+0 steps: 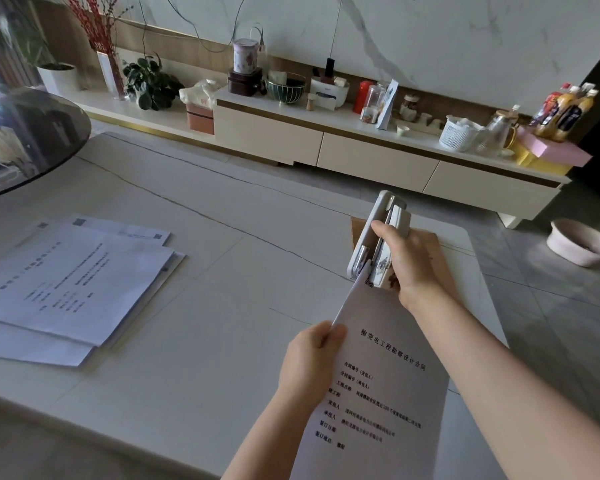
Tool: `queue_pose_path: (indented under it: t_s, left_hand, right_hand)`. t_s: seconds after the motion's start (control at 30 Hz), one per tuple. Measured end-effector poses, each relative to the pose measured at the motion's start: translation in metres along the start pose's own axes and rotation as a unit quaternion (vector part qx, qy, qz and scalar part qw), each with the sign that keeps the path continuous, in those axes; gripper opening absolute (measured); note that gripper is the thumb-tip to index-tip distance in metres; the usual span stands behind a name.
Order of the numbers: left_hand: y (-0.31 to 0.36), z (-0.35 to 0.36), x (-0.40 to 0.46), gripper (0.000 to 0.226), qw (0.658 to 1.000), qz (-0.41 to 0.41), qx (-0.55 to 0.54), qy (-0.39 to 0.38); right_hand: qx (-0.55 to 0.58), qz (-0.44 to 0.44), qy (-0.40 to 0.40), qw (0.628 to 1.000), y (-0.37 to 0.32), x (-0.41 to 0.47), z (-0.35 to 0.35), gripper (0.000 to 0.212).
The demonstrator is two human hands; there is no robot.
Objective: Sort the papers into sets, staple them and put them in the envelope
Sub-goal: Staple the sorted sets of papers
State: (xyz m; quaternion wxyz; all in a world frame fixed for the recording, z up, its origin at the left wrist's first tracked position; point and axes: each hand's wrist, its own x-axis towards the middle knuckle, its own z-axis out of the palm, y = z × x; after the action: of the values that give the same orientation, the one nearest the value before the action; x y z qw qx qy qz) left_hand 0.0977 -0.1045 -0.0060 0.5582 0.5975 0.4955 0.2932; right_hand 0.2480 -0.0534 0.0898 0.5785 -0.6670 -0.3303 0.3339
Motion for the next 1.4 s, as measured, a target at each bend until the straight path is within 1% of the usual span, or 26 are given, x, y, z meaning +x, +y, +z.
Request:
queue_pose_path:
  t_s: [0.07, 0.2, 0.27, 0.4, 0.53, 0.67, 0.7, 0.77, 0.87, 0.93, 0.97, 1.03, 1.07, 1.13, 1.2, 1.27, 1.33, 1.4]
  left_hand:
    - [0.003, 0.000, -0.001, 0.034, 1.000, 0.003, 0.000, -0.001]
    - [0.004, -0.001, -0.001, 0.034, 1.000, 0.000, 0.003, -0.004]
    - [0.004, -0.002, -0.001, 0.034, 1.000, -0.004, 0.002, -0.011]
    - [0.007, -0.001, -0.003, 0.044, 1.000, -0.009, 0.009, -0.018]
    - [0.008, -0.003, -0.003, 0.043, 1.000, -0.006, 0.004, -0.029]
    - [0.009, -0.007, -0.004, 0.036, 0.999, -0.006, -0.004, -0.050]
    - [0.011, -0.009, -0.004, 0.035, 0.998, -0.006, -0.012, -0.063]
    - [0.019, -0.015, -0.004, 0.028, 0.994, -0.010, -0.072, -0.083]
    - [0.034, -0.018, -0.004, 0.029, 0.988, 0.028, -0.137, -0.063]
    - [0.039, -0.014, -0.004, 0.024, 0.989, 0.067, -0.125, -0.043]
    - [0.040, -0.011, -0.003, 0.030, 0.989, 0.089, -0.113, -0.029]
    - [0.038, -0.009, -0.003, 0.043, 0.988, 0.123, -0.091, 0.000]
    - [0.038, -0.009, -0.003, 0.042, 0.987, 0.135, -0.087, 0.014]
    - [0.038, -0.010, -0.004, 0.038, 0.982, 0.158, -0.103, 0.014]
    - [0.039, -0.011, -0.005, 0.041, 0.978, 0.172, -0.122, 0.008]
    - [0.038, -0.010, -0.006, 0.033, 0.976, 0.175, -0.129, 0.012]
    - [0.036, -0.009, -0.006, 0.023, 0.976, 0.166, -0.137, 0.015]
    - [0.034, -0.009, -0.005, 0.024, 0.975, 0.161, -0.153, 0.003]
  right_hand:
    - [-0.008, -0.003, -0.001, 1.000, 0.000, 0.001, 0.000, 0.038]
    - [-0.016, -0.024, -0.009, 1.000, 0.001, 0.000, -0.002, 0.023]
    - [-0.007, -0.030, -0.015, 0.999, 0.001, -0.001, -0.002, 0.022]
    - [0.008, -0.027, -0.007, 1.000, 0.001, 0.000, -0.002, 0.026]
    - [0.019, -0.031, 0.004, 0.999, -0.001, -0.001, 0.000, 0.036]
    - [-0.012, -0.041, 0.044, 0.998, -0.007, -0.006, 0.002, 0.042]
    - [-0.021, -0.038, 0.051, 0.998, -0.007, -0.008, 0.003, 0.047]
    - [-0.033, -0.032, 0.056, 0.997, -0.006, -0.012, 0.005, 0.059]
    - [-0.043, -0.017, 0.039, 0.998, -0.003, -0.024, 0.014, 0.080]
    - [-0.028, 0.001, 0.032, 0.999, 0.002, -0.031, 0.021, 0.093]
    - [-0.027, 0.005, 0.027, 0.999, 0.002, -0.035, 0.024, 0.093]
    - [-0.028, 0.004, 0.022, 0.999, 0.002, -0.041, 0.028, 0.081]
    - [-0.028, 0.004, 0.020, 0.999, 0.002, -0.044, 0.029, 0.077]
    - [-0.029, 0.003, 0.017, 0.999, 0.002, -0.047, 0.030, 0.074]
    - [-0.030, 0.003, 0.014, 0.999, 0.001, -0.047, 0.031, 0.077]
    - [-0.038, 0.009, 0.014, 0.999, 0.002, -0.047, 0.032, 0.084]
    - [-0.050, 0.011, 0.010, 0.999, -0.001, -0.050, 0.032, 0.080]
    - [-0.053, 0.002, 0.013, 0.999, -0.002, -0.051, 0.032, 0.079]
